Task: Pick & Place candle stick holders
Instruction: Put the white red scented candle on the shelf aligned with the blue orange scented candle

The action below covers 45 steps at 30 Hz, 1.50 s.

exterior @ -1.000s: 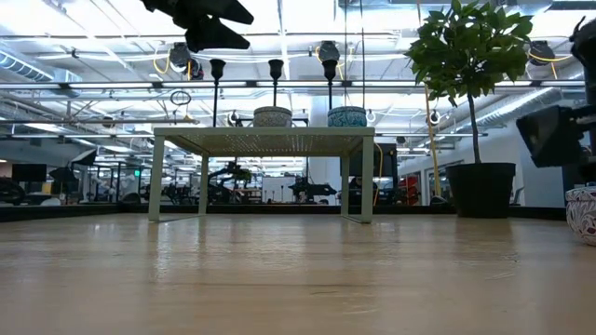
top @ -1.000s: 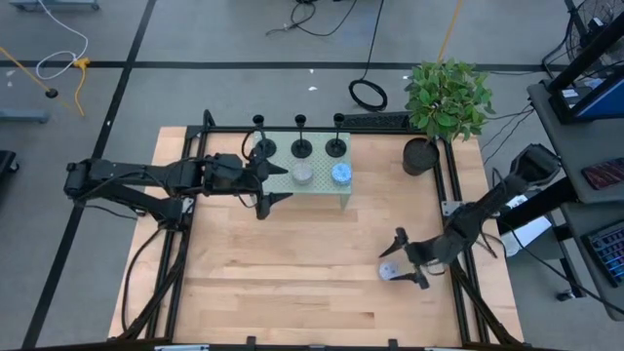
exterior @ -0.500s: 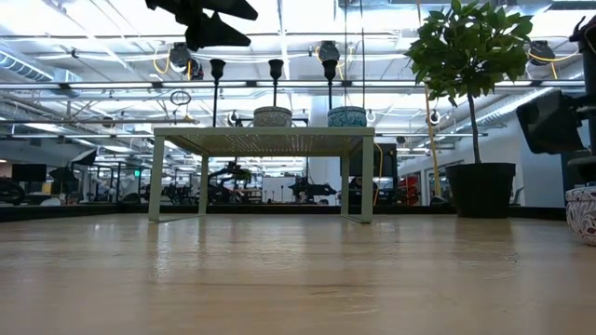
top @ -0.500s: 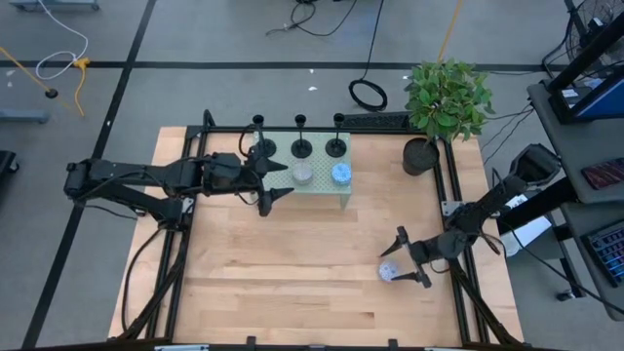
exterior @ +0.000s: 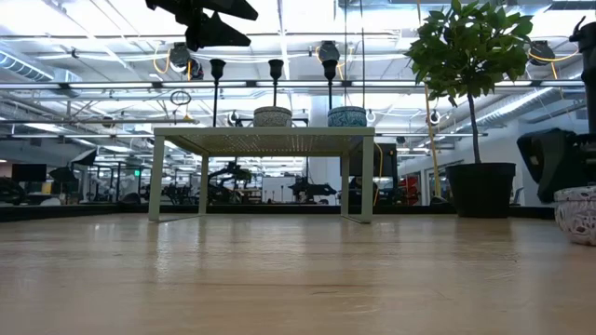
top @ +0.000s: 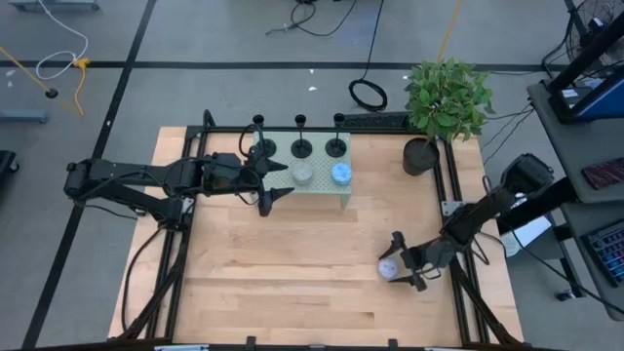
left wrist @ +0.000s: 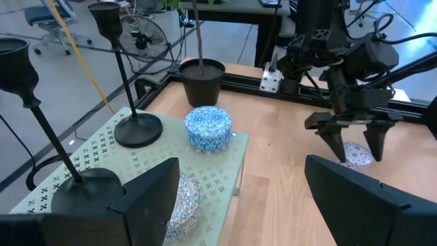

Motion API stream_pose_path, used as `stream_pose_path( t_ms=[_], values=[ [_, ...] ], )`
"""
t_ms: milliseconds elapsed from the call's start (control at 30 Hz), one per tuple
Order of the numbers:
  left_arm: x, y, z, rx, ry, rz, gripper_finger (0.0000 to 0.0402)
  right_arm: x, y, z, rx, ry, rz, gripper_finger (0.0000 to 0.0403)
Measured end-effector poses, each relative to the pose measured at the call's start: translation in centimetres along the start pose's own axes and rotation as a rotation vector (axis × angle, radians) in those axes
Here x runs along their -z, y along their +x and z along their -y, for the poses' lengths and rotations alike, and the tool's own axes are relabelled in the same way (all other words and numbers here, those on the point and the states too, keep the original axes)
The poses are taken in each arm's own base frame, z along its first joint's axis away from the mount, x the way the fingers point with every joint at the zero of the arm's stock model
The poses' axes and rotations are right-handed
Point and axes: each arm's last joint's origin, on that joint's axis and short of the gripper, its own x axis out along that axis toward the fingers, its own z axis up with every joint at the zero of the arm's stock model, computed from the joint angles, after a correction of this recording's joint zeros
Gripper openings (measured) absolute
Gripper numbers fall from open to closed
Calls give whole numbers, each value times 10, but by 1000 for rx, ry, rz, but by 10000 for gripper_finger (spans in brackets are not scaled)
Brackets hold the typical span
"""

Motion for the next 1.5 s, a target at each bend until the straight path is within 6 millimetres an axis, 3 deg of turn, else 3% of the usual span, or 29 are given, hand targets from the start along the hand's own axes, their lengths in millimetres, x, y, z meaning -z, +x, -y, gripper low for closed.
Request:
stream_pose_path(
  t_ms=[500, 700, 933, 1167, 1367, 1500],
  values=[
    [0, 0, 1, 3, 4, -3, 324, 18, 12, 6, 82, 74, -88, 333],
    [13, 19, 16, 49, 139, -58, 323, 14, 14, 11, 140, 78, -43, 300],
    [48, 64, 53, 138, 323, -132, 323, 11, 16, 22, 196, 159, -26, 295],
    [91, 114, 91, 133, 551, -35, 323, 1, 18, 38, 259, 280, 73, 292],
    [123, 141, 116, 123, 715, 106, 305, -1, 20, 48, 306, 365, 92, 294],
    [148, 154, 124, 132, 832, 128, 275, -13, 27, 53, 320, 370, 130, 294]
  ],
)
